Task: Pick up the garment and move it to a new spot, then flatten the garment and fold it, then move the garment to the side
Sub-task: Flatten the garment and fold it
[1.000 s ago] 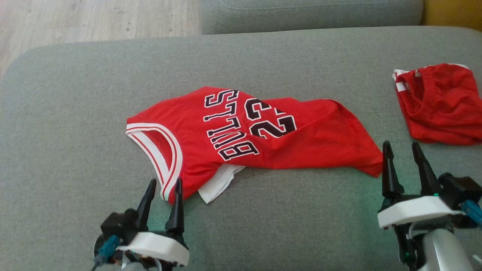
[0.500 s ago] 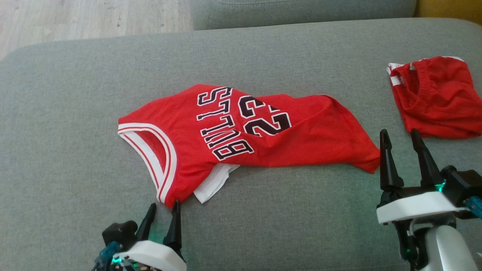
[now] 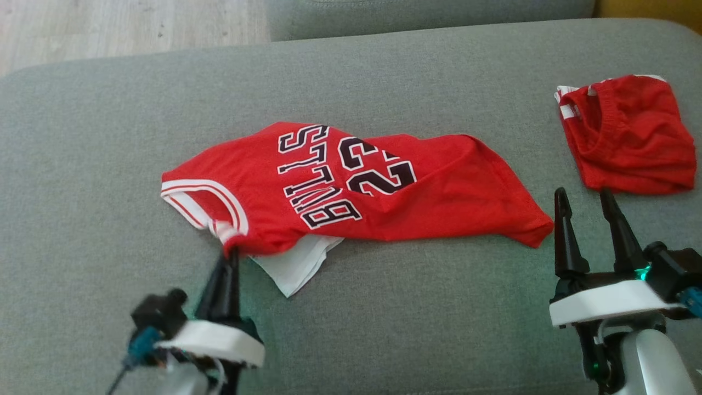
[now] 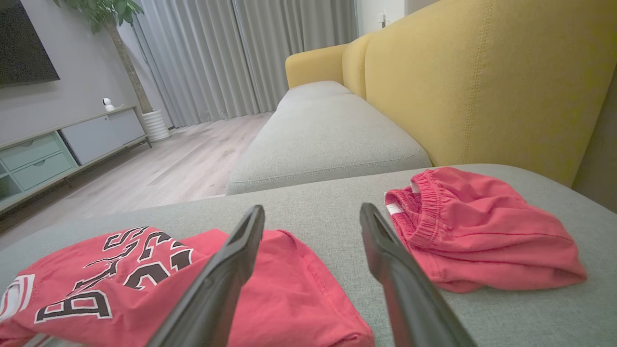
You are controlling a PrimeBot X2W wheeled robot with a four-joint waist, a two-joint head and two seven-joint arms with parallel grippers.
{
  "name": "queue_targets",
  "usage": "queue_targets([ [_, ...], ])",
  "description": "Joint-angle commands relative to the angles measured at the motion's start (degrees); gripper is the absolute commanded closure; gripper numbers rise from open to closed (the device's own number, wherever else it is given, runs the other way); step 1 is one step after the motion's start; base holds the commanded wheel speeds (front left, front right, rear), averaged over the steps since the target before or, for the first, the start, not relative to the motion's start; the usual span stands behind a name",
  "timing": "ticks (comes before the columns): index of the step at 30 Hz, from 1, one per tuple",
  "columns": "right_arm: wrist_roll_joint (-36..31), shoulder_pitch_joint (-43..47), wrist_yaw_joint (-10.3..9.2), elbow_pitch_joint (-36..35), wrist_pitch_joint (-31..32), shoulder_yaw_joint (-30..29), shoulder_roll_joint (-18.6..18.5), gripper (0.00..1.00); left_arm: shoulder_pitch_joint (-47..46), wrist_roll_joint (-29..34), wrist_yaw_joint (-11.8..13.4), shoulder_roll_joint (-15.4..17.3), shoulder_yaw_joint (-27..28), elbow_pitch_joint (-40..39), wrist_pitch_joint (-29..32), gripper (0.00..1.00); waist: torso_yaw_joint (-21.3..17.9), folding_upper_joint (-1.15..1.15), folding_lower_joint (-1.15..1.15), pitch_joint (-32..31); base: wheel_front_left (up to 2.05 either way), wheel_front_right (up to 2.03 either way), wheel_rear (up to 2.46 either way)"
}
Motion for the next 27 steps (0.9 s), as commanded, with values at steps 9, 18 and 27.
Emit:
queue_targets([
  [9, -1.15, -2.46, 0.37, -2.75, -1.08, -1.15, -0.2, 0.0, -11.03, 1.76, 0.7, 6.9, 5.4, -5.66, 0.3, 1.0, -2.0, 0.0, 0.0, 3.63, 0.0, 0.0, 0.0],
  [18, -1.48, -4.36, 0.37, -2.08, -2.28, -1.94, -0.2, 0.0, -21.33, 0.86, 1.46, 10.06, 7.95, 1.86, 3.96, 1.0, -6.18, 0.0, 0.0, 8.04, 0.0, 0.0, 0.0],
  [27, -1.31, -5.13, 0.37, -0.42, -3.65, -2.37, -0.2, 0.0, -23.55, 0.49, 0.29, 8.27, 7.12, 9.42, 0.85, 0.0, -6.64, 0.0, 0.0, 8.34, 0.0, 0.0, 0.0],
])
